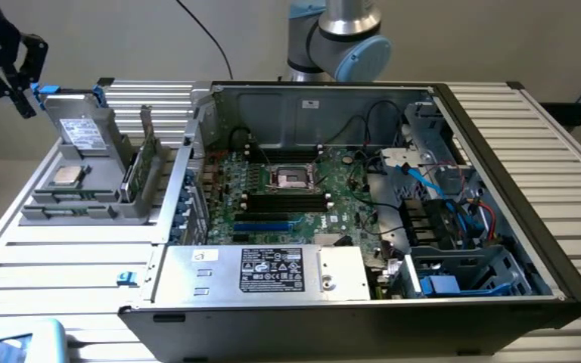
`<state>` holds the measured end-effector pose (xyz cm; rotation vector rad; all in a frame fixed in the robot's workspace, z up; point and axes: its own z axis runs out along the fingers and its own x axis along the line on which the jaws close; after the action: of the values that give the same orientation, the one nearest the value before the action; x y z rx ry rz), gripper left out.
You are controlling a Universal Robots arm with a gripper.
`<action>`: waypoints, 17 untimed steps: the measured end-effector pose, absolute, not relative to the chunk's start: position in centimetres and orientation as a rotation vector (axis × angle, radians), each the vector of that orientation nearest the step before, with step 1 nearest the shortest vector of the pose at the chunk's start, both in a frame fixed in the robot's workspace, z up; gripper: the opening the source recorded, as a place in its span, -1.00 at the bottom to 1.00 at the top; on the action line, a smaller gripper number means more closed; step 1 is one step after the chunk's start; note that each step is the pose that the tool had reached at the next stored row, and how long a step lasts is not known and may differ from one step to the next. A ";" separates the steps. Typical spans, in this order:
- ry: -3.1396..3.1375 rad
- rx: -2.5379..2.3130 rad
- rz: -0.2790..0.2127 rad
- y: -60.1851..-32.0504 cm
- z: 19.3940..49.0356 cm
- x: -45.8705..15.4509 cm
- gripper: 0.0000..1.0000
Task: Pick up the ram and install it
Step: 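Pick up the ram and move it above insertion slot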
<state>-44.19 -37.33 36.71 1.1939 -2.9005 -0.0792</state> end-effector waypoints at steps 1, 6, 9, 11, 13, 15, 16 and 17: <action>-2.888 1.222 -0.079 -37.3 36.7 -44.2 -0.79; -2.828 1.350 -0.079 -37.3 36.7 -44.2 -0.79; -2.788 1.427 -0.078 -37.3 36.7 -44.2 -0.79; -2.762 1.476 -0.078 -37.3 36.7 -44.2 -0.79; -2.734 1.526 -0.078 -37.3 36.6 -44.2 -0.79; -2.705 1.574 -0.077 -37.3 36.6 -44.2 -0.79; -2.690 1.598 -0.077 -37.3 36.6 -44.2 -0.79; -2.674 1.624 -0.077 -37.3 36.6 -44.2 -0.79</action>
<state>-44.19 -37.33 36.63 1.6241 -2.6743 -0.0770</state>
